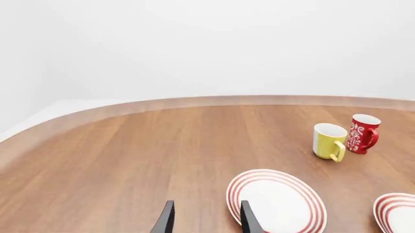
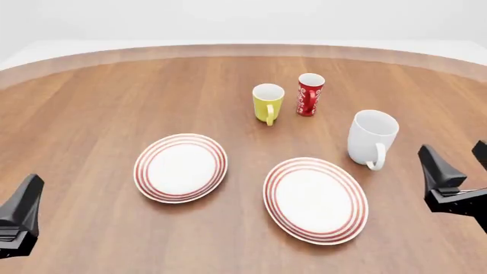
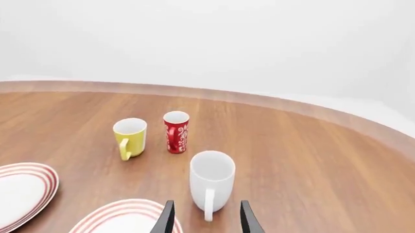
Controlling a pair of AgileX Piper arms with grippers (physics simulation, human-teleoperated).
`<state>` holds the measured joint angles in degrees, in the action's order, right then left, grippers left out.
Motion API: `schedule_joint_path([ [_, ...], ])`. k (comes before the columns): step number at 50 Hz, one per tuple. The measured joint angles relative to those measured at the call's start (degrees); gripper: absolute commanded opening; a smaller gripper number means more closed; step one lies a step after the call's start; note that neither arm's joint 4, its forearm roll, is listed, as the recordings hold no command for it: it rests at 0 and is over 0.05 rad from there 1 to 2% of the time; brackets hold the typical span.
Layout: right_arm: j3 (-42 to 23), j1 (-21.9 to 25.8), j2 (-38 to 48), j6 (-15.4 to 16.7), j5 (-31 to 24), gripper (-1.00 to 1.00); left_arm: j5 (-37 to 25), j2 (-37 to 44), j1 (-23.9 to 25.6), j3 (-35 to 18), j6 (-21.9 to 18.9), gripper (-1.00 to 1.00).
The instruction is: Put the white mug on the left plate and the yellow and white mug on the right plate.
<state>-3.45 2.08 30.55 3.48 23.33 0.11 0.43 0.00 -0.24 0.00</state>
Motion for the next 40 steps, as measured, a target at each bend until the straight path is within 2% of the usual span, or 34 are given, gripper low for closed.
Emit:
schedule_joint_path([
  [4,-0.15,0.0,1.66,0.06,1.42,1.0,0.0,0.0,0.0,0.0,0.0,1.0],
  [26,-3.35,-2.71,26.0,-0.75,17.44,1.0,0.0,0.0,0.0,0.0,0.0,1.0],
  [40,-4.53,-3.06,36.1,-1.25,24.2,1.0,0.0,0.0,0.0,0.0,0.0,1.0],
])
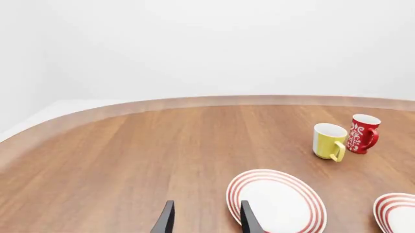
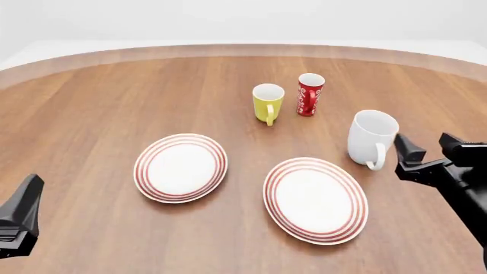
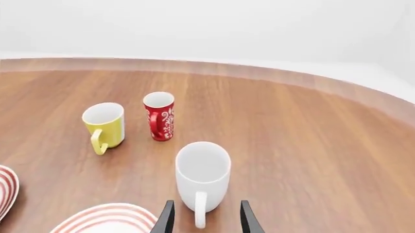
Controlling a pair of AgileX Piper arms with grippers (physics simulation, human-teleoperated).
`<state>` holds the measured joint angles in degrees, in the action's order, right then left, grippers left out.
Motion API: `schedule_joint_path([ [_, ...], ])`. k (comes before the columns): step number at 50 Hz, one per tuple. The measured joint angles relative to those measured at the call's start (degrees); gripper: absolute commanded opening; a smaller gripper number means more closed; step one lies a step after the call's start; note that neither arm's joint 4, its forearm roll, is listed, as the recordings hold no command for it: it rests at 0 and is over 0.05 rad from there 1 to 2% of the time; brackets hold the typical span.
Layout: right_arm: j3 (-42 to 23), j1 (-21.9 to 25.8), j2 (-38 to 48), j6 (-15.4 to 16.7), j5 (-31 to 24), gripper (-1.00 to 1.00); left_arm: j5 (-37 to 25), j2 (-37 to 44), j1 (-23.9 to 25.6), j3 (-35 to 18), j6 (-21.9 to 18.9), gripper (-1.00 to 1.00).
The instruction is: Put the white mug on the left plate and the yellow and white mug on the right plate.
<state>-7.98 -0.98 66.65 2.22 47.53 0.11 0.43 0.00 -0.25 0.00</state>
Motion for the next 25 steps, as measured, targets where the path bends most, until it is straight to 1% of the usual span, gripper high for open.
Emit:
schedule_joint_path([
  [9,-1.46,0.3,6.5,0.22,3.7,1.0,0.0,0.0,0.0,0.0,0.0,1.0],
  [17,-3.33,1.09,14.81,-0.11,7.81,1.0,0.0,0.0,0.0,0.0,0.0,1.0],
  [25,-4.26,1.5,19.02,-0.27,9.83,1.0,0.0,0.0,0.0,0.0,0.0,1.0],
])
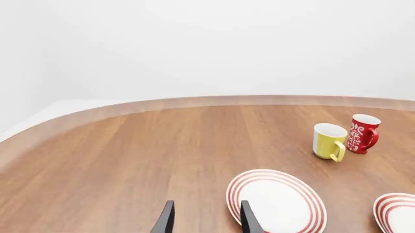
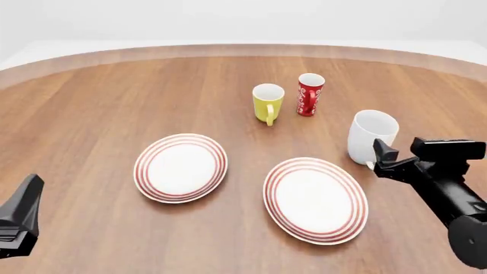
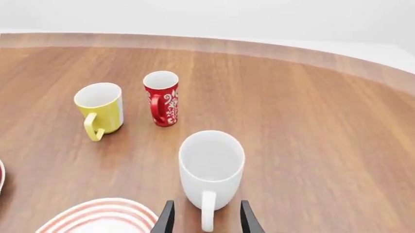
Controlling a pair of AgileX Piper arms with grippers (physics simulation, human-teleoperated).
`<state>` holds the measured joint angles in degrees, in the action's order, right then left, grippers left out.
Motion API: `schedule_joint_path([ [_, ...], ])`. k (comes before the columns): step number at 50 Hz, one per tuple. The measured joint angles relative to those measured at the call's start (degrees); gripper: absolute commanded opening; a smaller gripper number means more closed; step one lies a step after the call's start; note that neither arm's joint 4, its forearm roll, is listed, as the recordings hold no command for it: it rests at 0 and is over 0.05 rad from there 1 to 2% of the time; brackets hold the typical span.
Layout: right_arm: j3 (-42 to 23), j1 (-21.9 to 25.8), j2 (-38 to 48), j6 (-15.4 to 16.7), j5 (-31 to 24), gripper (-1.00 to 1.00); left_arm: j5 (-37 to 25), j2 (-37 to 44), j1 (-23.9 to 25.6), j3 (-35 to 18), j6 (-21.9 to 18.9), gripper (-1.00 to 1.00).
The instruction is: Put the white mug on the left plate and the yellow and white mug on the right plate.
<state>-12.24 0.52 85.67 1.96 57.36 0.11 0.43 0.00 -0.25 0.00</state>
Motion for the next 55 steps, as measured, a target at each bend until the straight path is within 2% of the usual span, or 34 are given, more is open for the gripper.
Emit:
schedule_joint_path([
  [40,-3.07,0.56,14.72,-2.57,5.36,1.0,0.0,0.0,0.0,0.0,0.0,1.0],
  [41,-3.1,0.56,14.91,-2.62,5.44,-1.0,0.0,0.0,0.0,0.0,0.0,1.0],
  [55,-2.68,0.41,14.98,-2.75,6.14,-1.0,0.0,0.0,0.0,0.0,0.0,1.0],
])
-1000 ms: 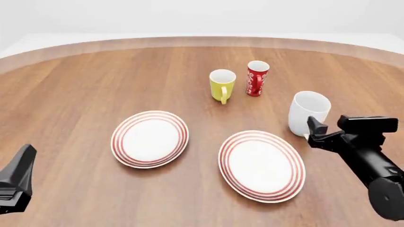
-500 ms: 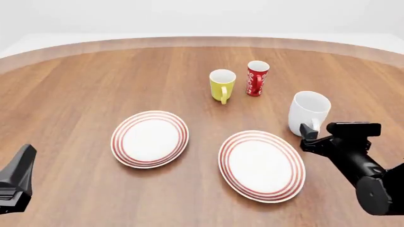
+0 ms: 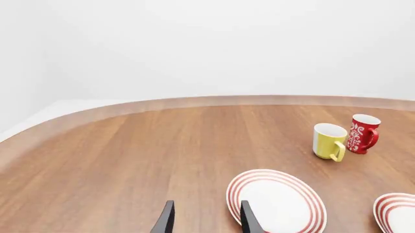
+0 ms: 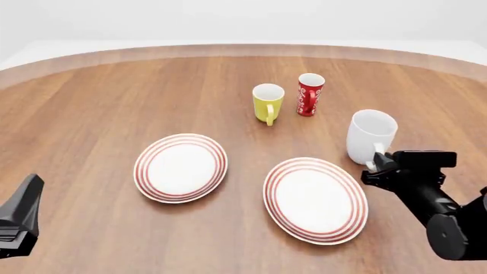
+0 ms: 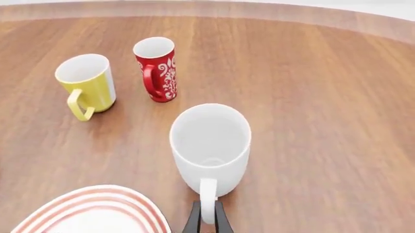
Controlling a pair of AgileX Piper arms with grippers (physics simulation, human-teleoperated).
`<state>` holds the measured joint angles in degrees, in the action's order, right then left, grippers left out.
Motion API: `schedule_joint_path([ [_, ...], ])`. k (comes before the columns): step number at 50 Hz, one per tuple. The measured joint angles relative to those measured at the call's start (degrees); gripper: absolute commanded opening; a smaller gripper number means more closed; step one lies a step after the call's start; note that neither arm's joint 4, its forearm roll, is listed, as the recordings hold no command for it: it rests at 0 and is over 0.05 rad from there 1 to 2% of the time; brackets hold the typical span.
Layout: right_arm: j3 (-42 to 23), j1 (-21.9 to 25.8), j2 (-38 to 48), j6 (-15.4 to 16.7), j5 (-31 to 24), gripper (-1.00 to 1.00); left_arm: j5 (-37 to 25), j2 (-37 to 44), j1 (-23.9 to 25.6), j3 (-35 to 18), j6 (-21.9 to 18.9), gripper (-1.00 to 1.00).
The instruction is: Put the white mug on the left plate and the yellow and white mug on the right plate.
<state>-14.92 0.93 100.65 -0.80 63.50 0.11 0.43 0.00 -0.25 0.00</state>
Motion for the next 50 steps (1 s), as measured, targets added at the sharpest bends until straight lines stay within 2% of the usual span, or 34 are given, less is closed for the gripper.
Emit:
schedule_joint_path([
  [10,0.91,0.49,-2.43,0.0,-0.23,-1.0,0.0,0.0,0.0,0.0,0.0,1.0],
  [24,2.57,2.8,-10.58,0.28,-3.3,-1.0,0.0,0.0,0.0,0.0,0.0,1.0],
  [50,3.02,10.52,-28.67,0.54,-15.02,-1.0,0.0,0.0,0.0,0.0,0.0,1.0],
])
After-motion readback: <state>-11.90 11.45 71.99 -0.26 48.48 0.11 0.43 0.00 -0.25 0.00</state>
